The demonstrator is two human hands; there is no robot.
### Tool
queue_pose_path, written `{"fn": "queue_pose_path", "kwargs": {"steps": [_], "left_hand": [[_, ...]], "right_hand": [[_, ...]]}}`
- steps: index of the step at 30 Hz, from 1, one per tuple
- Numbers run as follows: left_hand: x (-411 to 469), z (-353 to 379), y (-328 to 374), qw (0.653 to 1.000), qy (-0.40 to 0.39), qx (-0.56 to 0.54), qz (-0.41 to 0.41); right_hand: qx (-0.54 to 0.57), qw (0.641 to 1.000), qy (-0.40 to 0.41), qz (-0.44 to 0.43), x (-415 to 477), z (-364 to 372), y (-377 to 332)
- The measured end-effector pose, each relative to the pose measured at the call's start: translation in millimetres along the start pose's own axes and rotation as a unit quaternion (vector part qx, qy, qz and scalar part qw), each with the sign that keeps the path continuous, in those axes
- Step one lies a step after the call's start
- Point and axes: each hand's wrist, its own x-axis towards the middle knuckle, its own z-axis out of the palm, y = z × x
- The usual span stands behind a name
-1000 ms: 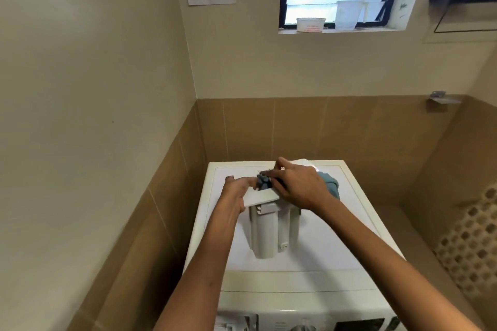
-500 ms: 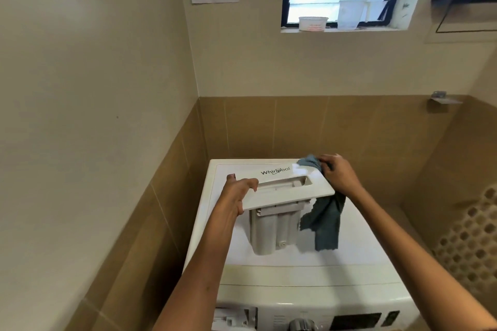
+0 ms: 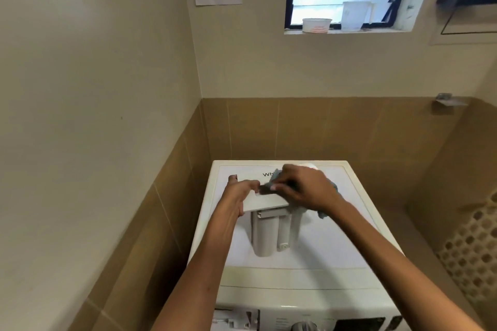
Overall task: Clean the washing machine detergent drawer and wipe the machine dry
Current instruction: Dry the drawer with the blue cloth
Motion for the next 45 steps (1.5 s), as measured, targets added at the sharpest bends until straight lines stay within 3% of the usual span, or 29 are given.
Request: {"fn": "queue_pose_path", "kwargs": {"steps": [2, 8, 13, 16, 19, 21, 24, 26, 29, 32, 34, 35, 38, 42, 45], "left_hand": [[2, 0, 1, 1.000, 0.002, 0.003, -0.001], [8, -1, 3, 1.000, -0.003, -0.031, -0.007], [12, -2, 8, 1.000, -0.002, 0.005, -0.005], [18, -3, 9, 1.000, -0.011, -0.005, -0.001], [22, -4, 7, 1.000, -0.017, -0.003, 0.003], [20, -3, 6, 1.000, -0.017, -0.001, 0.006], [16, -3, 4, 1.000, -0.018, -0.008, 0.007], [18, -5, 2, 1.000, -0.022, -0.016, 0.010], [15, -11, -2, 0.999, -0.006, -0.035, 0.018], [5, -16, -4, 0.995, -0.009, -0.059, 0.081], [-9, -16, -5, 0.984, -0.019, -0.030, 0.174], [-15, -15, -6, 0.974, -0.029, -0.006, 0.225], [-28, -15, -9, 0.933, -0.046, 0.095, 0.344], [-37, -16, -14, 0.899, -0.059, 0.178, 0.396], [-41, -16, -23, 0.872, -0.069, 0.242, 0.420]], "right_hand": [[-0.075, 0.997, -0.019, -0.028, 2, 7, -11], [-0.134, 0.989, -0.021, -0.055, 13, 26, -25], [-0.142, 0.990, -0.017, -0.010, 6, 12, -1], [-0.151, 0.988, 0.028, 0.008, -6, 4, 25], [-0.097, 0.990, 0.098, 0.018, -16, 5, 42], [0.034, 0.985, 0.151, 0.074, -17, 8, 48], [0.221, 0.930, 0.234, 0.180, -12, 13, 50], [0.237, 0.893, 0.264, 0.275, -13, 12, 57], [0.162, 0.880, 0.186, 0.406, -22, 12, 78], [0.343, 0.801, 0.054, 0.487, -23, 16, 98], [0.459, 0.736, -0.013, 0.498, -20, 18, 99], [0.474, 0.720, -0.042, 0.505, -17, 20, 97], [0.501, 0.699, -0.093, 0.502, -10, 27, 92], [0.574, 0.650, -0.133, 0.480, 3, 41, 92], [0.587, 0.658, -0.172, 0.439, 10, 45, 80]]}}
